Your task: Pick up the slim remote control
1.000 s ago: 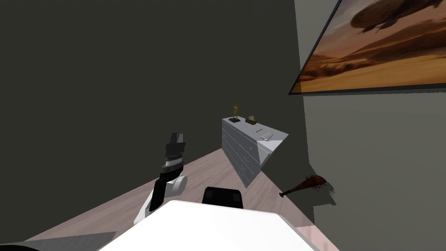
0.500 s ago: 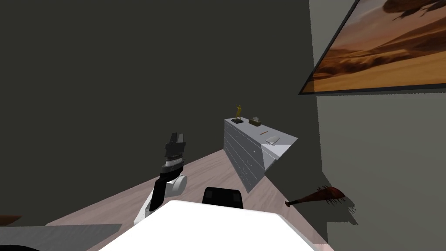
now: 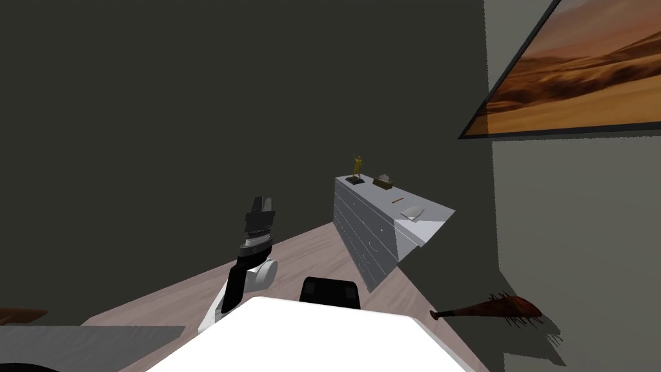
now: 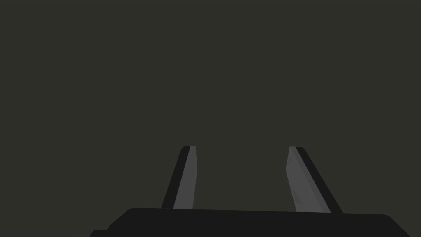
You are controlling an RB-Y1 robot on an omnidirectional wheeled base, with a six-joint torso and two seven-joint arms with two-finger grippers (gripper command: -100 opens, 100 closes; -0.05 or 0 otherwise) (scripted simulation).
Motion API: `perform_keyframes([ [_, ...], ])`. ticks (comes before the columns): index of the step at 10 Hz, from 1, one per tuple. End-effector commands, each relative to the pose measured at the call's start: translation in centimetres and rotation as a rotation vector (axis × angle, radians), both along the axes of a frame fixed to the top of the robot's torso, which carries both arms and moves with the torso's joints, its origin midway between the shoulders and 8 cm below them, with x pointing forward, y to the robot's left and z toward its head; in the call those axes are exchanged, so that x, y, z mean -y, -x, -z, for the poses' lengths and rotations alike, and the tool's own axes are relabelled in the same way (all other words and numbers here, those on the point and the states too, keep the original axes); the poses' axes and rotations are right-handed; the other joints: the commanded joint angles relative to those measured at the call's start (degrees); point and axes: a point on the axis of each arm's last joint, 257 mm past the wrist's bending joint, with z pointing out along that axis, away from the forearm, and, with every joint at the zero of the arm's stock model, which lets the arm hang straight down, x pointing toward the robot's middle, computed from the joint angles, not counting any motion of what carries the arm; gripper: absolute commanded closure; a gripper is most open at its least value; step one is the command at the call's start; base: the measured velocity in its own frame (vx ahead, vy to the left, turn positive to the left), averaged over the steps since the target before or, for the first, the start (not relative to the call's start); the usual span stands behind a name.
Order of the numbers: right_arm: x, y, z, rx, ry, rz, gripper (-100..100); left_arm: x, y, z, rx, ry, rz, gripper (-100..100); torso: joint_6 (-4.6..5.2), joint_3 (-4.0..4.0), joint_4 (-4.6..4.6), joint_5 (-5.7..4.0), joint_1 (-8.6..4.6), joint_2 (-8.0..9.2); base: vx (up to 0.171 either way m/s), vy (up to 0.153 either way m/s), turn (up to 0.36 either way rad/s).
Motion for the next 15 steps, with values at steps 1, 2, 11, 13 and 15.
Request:
perform_keyframes([
  [1,0.7,1.5,-1.3,0.003,-0.025,0.079,-100,0.0,0.0,0.0,0.000,0.000,0.000,0,0.00,0.00,0.00,0.00,0.00,0.00,0.100,-0.005,0.160],
  [2,0.5,1.9,-1.3,0.002,-0.041,0.110,-100,0.0,0.0,0.0,0.000,0.000,0.000,0,-0.06,-0.08,-0.03,0.01,-0.01,-0.15,0.107,-0.008,0.138],
  [11,1.0,5.6,-5.4,0.014,-0.148,0.373,-100,0.0,0.0,0.0,0.000,0.000,0.000,0,-0.02,-0.20,-0.08,-0.03,-0.10,-0.33,0.090,-0.015,0.100],
  [13,1.1,6.1,-6.9,0.029,-0.175,0.444,-100,0.0,0.0,0.0,0.000,0.000,0.000,0,-0.06,-0.14,-0.05,0.02,0.06,-0.24,0.117,-0.007,0.156],
  [15,1.1,6.3,-8.3,0.045,-0.203,0.508,-100,0.0,0.0,0.0,0.000,0.000,0.000,0,-0.06,-0.27,-0.11,0.00,0.00,-0.47,0.165,-0.017,0.146],
])
